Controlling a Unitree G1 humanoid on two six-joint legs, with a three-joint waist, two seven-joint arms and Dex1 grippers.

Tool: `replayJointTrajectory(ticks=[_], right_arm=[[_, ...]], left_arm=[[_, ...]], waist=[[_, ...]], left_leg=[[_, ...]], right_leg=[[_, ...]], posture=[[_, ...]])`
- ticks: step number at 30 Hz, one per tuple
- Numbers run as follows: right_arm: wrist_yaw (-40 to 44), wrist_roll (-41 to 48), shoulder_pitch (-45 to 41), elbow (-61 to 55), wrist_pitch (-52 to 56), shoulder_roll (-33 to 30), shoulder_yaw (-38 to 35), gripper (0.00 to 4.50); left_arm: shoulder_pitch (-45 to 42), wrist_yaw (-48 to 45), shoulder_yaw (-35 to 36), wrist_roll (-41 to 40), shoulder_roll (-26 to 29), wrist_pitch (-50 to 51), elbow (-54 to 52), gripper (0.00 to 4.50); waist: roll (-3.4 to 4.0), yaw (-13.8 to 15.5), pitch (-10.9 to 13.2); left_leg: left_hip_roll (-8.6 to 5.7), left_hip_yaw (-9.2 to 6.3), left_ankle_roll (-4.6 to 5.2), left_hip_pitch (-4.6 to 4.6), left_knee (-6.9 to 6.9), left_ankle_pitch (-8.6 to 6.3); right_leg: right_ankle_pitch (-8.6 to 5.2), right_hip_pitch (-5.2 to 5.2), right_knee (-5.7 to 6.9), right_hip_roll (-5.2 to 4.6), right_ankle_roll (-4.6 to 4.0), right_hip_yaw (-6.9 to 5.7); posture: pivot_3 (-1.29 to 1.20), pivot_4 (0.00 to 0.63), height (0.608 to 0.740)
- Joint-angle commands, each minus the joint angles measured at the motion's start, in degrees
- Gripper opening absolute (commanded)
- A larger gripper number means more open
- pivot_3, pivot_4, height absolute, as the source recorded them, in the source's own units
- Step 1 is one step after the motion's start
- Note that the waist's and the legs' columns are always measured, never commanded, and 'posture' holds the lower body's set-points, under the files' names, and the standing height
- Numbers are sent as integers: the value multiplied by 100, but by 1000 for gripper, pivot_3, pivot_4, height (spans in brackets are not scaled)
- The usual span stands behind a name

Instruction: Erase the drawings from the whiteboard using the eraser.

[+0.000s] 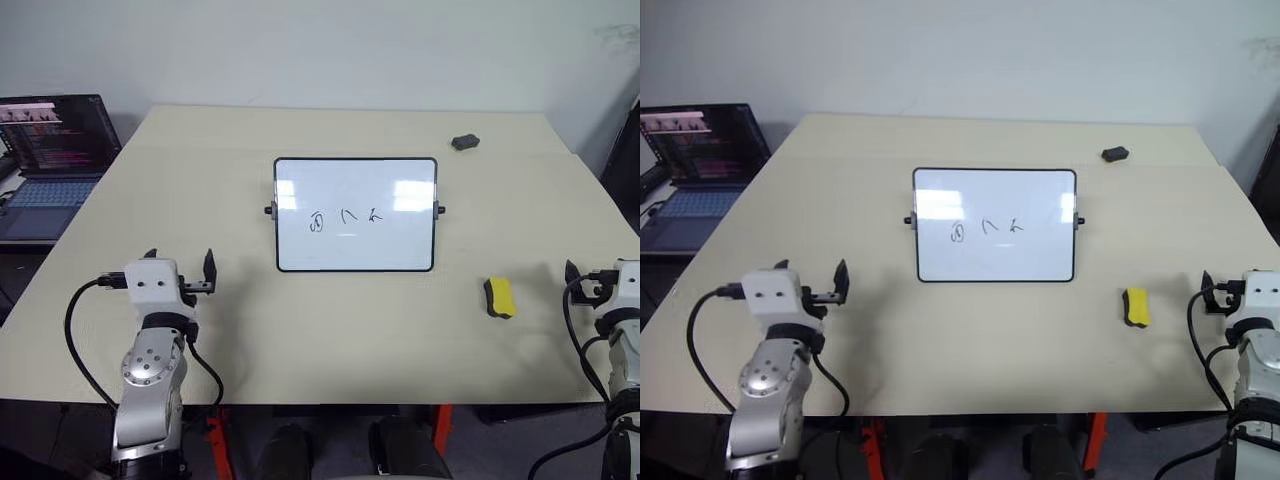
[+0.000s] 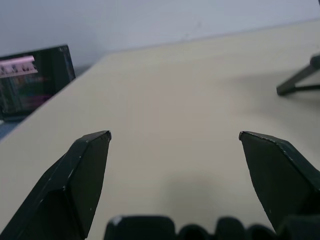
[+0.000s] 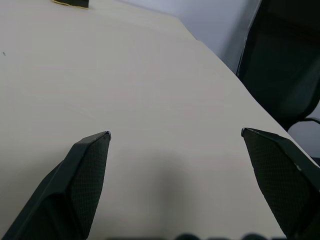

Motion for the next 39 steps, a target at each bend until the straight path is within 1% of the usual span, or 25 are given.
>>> replayJointTrajectory(ticks=[1, 3, 5, 7, 10, 13, 16, 18, 23, 25, 29, 36, 39], right_arm=[[73, 253, 86, -262, 465, -98, -173, 4458], [24, 285, 179, -335, 640, -68, -167, 4458], [-199, 352, 370, -613, 799, -27, -262, 4458], [-304, 428, 573, -1052, 1009, -1, -323, 4458], [-381, 447, 913, -1768, 1385, 67, -298, 4458], [-524, 384, 1028, -2056, 1326, 201, -298, 4458], [-645, 425, 899, -2078, 1266, 364, -316, 4458], [-675, 426, 965, -2268, 1180, 526, -284, 4458], [-559, 393, 1239, -2931, 1259, 823, -124, 4458], [-440, 412, 1354, -3201, 1297, 923, -13, 4458], [-469, 346, 1470, -3578, 1254, 1122, 125, 4458], [-602, 508, 1528, -3842, 1485, 1176, -50, 4458], [-517, 620, 1635, -4038, 1588, 1163, -114, 4458]], left_arm=[[44, -28, -84, -27, -73, 137, -278, 4500], [118, -44, -127, -18, -146, 29, -157, 4500], [193, 118, -101, 71, -227, 173, -180, 4500], [199, 257, -58, 141, -266, 310, -305, 4500], [308, 156, 52, 88, -197, 252, -387, 4500], [438, 136, 349, -94, -218, 138, -356, 4500], [493, 211, 573, -328, -391, 80, -417, 4500], [495, 153, 722, -467, -397, 14, -395, 4500], [225, 14, 914, -644, -113, 143, -289, 4500], [117, -22, 930, -667, -13, 186, -313, 4500], [45, -95, 949, -667, 136, 174, -202, 4500], [-112, -405, 914, -692, 333, -10, 266, 4500], [-175, -730, 1084, -876, 613, -20, 448, 4500]], waist=[[0, 6, 1], [0, 11, 1], [0, 14, 1], [0, 15, 1], [1, 16, 1], [2, -1, 2], [5, -9, 3], [3, 3, 5], [12, 35, 10], [12, 40, 10], [14, 27, 11], [20, 18, 14], [20, 19, 15]], left_leg=[[0, 0, 0, -1, 0, 0], [-1, -1, 0, -1, 5, 0], [-1, -1, 0, -1, 7, 0], [-1, -2, 0, -1, 6, 0], [0, -6, 0, -7, 4, -1], [1, -3, 1, -6, 4, -1], [5, 1, 1, -2, 5, -1], [4, 0, 1, -2, 5, -1], [2, -6, 1, -7, 5, -1], [2, -11, 0, -9, 5, -1], [2, -9, 0, -9, 4, -1], [3, -10, 0, -7, 4, -1], [3, -11, 0, -9, 3, -1]], right_leg=[[0, 0, 0, 0, 0, 0], [-1, 1, 0, 0, 5, 0], [0, 3, 0, 0, 8, 0], [-1, 4, -2, 0, 9, -1], [-2, 1, -6, 0, 10, -4], [-1, 1, -6, 0, 10, -1], [-1, 1, -5, 1, 11, 0], [-1, 1, -6, 2, 11, -1], [-2, 0, -7, 2, 11, -5], [-2, 0, -9, 2, 11, -9], [-2, -1, -10, 0, 11, -7], [-2, -2, -8, 1, 10, -9], [-2, -3, -8, 1, 10, -10]], posture=[[0, 150, 740], [0, 150, 740], [0, 150, 740], [0, 150, 740], [0, 150, 740], [0, 150, 740], [0, 150, 740], [0, 150, 740], [0, 150, 740], [0, 150, 740], [0, 150, 740], [0, 150, 740], [0, 150, 740]])
